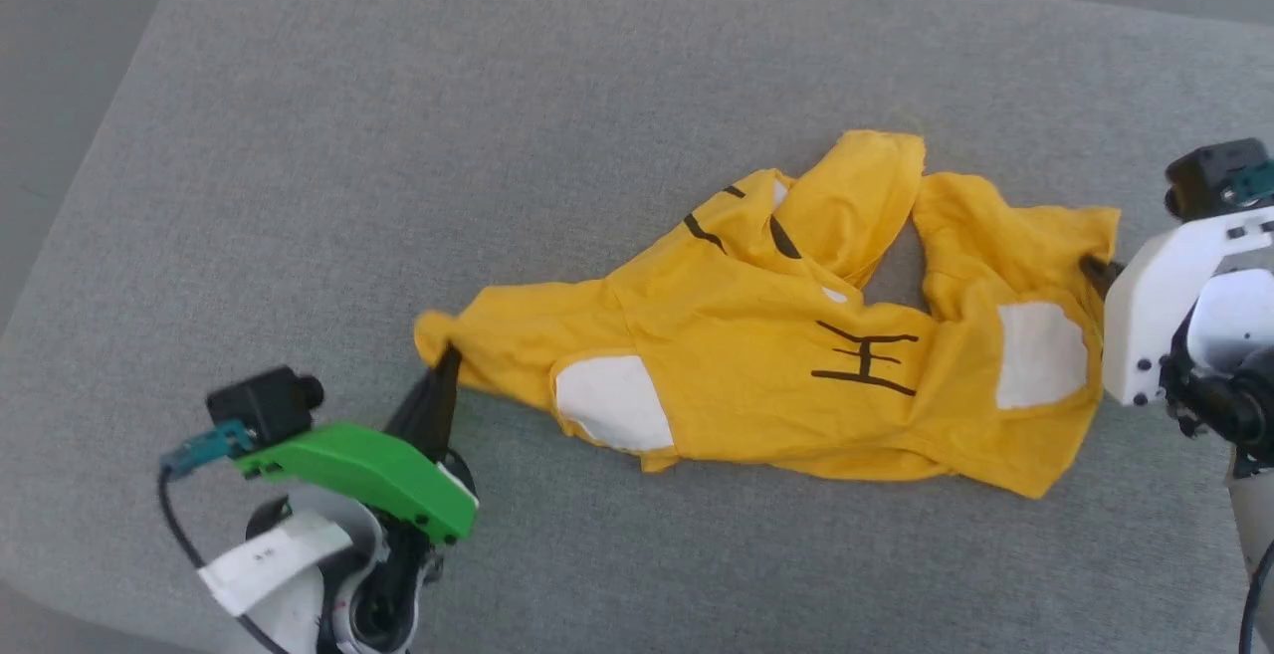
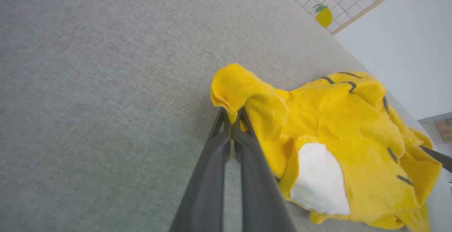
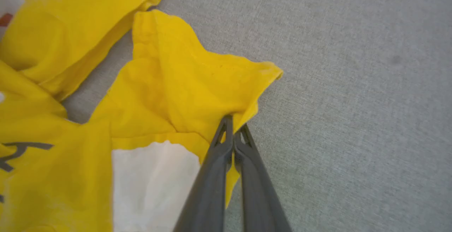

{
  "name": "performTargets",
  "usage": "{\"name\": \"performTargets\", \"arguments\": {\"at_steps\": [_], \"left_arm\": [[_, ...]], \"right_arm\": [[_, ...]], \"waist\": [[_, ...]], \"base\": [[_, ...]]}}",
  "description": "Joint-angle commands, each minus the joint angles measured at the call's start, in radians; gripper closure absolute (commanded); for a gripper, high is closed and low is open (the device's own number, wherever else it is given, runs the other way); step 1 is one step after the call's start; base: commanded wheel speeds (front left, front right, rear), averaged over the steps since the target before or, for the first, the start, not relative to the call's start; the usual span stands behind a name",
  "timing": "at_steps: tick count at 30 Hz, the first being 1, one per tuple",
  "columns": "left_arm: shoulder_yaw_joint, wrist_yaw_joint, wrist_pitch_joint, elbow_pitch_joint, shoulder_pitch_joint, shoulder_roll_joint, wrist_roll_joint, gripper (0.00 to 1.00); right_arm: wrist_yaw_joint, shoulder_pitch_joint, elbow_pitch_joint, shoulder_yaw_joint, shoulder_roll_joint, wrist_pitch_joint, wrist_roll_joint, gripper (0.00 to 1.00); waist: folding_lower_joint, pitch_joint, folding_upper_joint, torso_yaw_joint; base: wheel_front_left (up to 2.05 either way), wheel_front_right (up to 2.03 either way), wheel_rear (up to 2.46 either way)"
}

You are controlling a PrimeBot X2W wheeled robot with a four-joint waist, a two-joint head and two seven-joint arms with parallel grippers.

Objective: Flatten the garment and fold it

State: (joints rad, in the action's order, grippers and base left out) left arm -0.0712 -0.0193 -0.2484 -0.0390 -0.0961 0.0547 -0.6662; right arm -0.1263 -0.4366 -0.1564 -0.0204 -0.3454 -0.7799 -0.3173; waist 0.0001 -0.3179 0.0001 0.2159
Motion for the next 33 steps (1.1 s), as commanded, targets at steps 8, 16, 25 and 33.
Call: {"name": "performTargets", "arguments": {"at_steps": [8, 16, 25, 33], "left_arm": [[0.059, 0.015, 0.036, -0.055, -0.259, 0.016, -0.100, 1.00], [0.075, -0.032, -0.038, 0.089, -0.690, 0.140, -0.020, 1.00], [0.040, -0.089, -0.004, 0.398, -1.142, 0.233, 0.130, 1.00], [0.010, -0.117, 0.086, 0.523, -1.410, 0.285, 0.228, 1.00]], "right_arm": [[-0.004, -0.123, 0.105, 0.151, 0.130, 0.027, -0.223, 1.00], [-0.004, -0.428, 0.077, 0.252, 0.224, -0.015, -0.251, 1.00], [-0.004, -0.863, -0.151, 0.261, 0.267, 0.097, -0.025, 1.00], [-0.004, -1.175, -0.321, 0.310, 0.288, 0.257, 0.086, 1.00]], "waist": [[-0.0001, 0.105, -0.0001, -0.090], [-0.0001, 0.104, -0.0001, -0.171], [-0.0001, -0.030, -0.0001, -0.258], [-0.0001, -0.166, -0.0001, -0.292]], "base": [[0.00, 0.00, 0.00], [0.00, 0.00, 0.00], [0.00, 0.00, 0.00], [0.00, 0.00, 0.00]]}}
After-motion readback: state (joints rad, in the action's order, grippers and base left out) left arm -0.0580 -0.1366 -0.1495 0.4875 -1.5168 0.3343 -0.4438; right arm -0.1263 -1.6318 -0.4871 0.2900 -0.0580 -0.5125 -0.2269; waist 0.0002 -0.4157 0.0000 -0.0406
